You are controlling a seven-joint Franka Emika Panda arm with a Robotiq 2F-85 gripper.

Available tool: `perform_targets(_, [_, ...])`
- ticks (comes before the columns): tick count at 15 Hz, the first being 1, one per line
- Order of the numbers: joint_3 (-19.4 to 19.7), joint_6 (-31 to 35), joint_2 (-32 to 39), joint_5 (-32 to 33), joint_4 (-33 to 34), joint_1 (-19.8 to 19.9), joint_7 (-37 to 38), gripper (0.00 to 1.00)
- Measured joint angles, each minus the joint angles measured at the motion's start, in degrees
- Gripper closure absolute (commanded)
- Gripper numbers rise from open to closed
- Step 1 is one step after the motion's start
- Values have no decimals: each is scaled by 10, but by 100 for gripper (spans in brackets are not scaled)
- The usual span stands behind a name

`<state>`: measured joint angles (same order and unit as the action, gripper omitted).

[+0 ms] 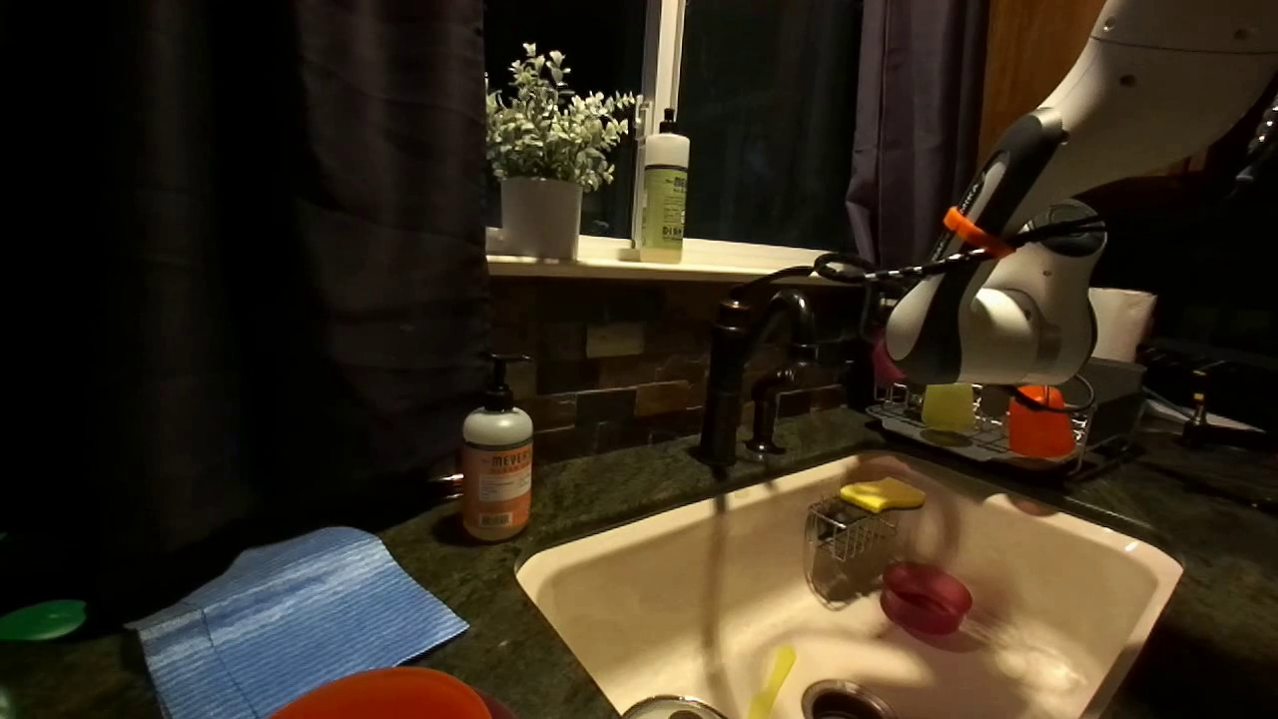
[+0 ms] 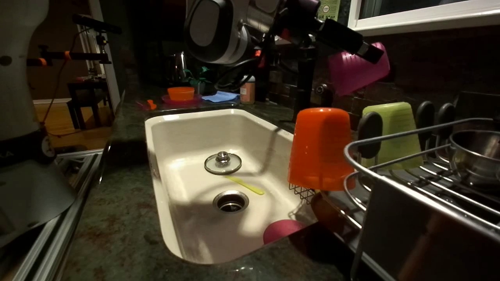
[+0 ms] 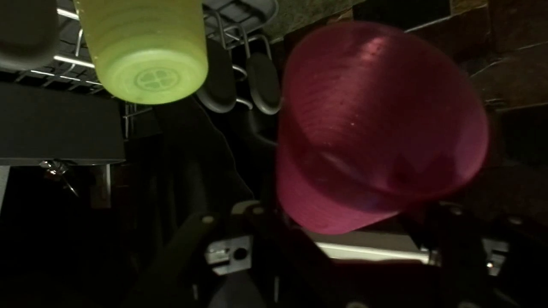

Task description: Put the pink cup on the dishrack.

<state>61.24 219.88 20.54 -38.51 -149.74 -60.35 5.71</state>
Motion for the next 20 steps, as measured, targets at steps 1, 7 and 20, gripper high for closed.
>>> perform_targets(1, [0, 0, 0, 0, 0, 0, 0, 32])
perform_targets(7, [0, 3, 2, 0, 0, 1, -1, 57])
perform_targets(20, [-152, 140, 39, -19, 53, 198, -72, 57])
